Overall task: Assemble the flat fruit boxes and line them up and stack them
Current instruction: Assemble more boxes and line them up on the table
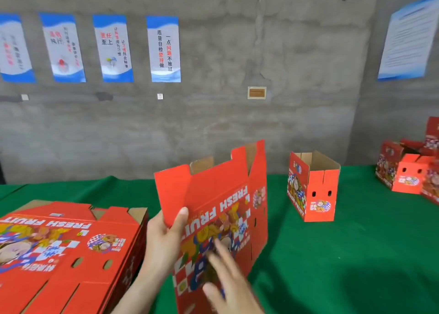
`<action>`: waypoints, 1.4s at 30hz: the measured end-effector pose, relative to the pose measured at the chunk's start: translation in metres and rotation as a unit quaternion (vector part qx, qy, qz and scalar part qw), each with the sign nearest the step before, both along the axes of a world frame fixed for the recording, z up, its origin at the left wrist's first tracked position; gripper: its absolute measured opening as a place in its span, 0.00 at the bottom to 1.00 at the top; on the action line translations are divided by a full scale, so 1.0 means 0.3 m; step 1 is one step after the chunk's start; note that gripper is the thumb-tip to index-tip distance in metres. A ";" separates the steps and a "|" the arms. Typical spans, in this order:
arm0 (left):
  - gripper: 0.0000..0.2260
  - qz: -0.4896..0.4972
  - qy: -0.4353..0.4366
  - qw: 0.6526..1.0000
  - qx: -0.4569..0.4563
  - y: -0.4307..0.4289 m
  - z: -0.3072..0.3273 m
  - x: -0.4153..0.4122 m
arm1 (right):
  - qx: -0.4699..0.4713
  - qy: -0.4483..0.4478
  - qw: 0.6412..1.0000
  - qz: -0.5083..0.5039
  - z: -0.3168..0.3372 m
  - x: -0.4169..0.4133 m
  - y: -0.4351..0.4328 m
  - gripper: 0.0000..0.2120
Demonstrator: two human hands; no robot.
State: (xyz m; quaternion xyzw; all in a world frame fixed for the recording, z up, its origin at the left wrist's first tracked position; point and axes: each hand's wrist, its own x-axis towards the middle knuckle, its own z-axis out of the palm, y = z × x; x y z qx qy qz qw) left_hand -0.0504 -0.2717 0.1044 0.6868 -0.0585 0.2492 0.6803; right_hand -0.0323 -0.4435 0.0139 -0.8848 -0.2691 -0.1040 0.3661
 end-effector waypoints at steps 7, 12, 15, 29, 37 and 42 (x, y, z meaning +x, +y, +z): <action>0.05 -0.091 -0.004 0.996 -0.009 0.119 -0.046 0.007 | 0.058 -0.053 0.975 -0.208 0.209 0.070 -0.195 0.28; 0.07 -0.140 0.001 0.989 -0.045 0.161 -0.056 0.010 | 0.065 -0.067 0.966 -0.241 0.303 0.093 -0.309 0.22; 0.05 -0.151 0.003 0.986 -0.068 0.153 -0.059 0.020 | 0.075 0.039 0.982 -0.167 0.343 0.077 -0.347 0.08; 0.13 -0.210 0.006 0.975 0.078 0.222 0.002 0.101 | 0.088 0.036 0.975 -0.199 0.364 0.007 -0.355 0.14; 0.43 -0.249 0.143 0.873 0.394 0.234 0.098 0.122 | 0.084 -0.005 0.974 -0.212 0.346 -0.015 -0.403 0.16; 0.36 -0.265 0.235 0.863 0.360 0.169 0.115 0.113 | 0.087 0.014 0.973 -0.213 0.323 -0.032 -0.442 0.16</action>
